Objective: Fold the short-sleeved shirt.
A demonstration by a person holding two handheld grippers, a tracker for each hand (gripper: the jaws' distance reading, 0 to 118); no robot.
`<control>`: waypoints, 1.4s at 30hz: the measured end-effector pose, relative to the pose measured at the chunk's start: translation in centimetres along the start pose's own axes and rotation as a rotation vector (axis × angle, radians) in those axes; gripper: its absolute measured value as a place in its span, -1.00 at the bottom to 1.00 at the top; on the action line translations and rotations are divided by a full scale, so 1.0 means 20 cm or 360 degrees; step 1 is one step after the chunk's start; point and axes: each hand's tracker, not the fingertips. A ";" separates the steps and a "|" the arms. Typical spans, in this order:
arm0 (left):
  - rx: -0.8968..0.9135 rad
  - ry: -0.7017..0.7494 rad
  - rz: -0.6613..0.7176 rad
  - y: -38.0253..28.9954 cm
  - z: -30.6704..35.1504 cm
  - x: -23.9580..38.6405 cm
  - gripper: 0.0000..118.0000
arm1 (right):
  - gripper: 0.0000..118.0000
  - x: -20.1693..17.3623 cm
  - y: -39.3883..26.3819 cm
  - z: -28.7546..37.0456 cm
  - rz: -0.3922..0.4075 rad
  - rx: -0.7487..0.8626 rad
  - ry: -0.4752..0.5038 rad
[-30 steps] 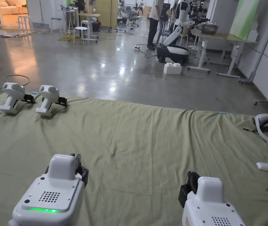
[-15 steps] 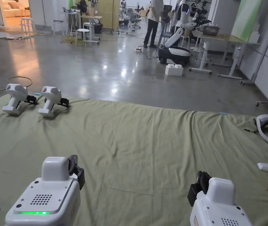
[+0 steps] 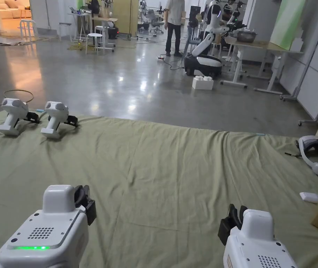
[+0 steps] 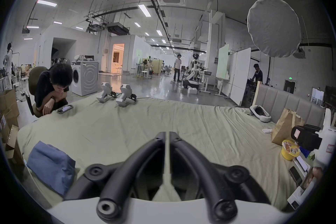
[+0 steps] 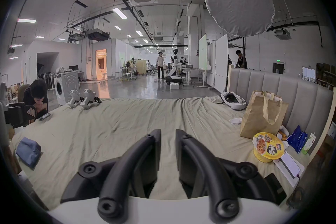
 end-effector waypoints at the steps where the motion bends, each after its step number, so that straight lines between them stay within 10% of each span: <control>1: -0.0006 -0.0013 0.0005 0.00 0.00 -0.01 -0.48 | -0.30 0.01 0.00 0.00 -0.0001 -0.0006 0.0003; 4: -0.0015 -0.0028 0.0013 0.00 0.00 -0.02 0.24 | 0.29 0.01 0.00 -0.01 -0.0006 -0.0012 -0.0017; 10: 0.0067 0.0059 -0.0076 0.03 0.02 -0.02 0.61 | 0.85 0.02 0.00 0.00 0.0043 0.0014 -0.0084; 29: 0.0120 0.0066 -0.0003 0.03 0.04 -0.05 0.69 | 0.85 0.00 0.05 -0.04 0.0024 -0.0048 -0.0035; 42: 0.0085 0.0101 0.0045 0.02 0.03 -0.07 0.89 | 0.88 0.05 0.15 -0.09 -0.0300 -0.0220 0.0093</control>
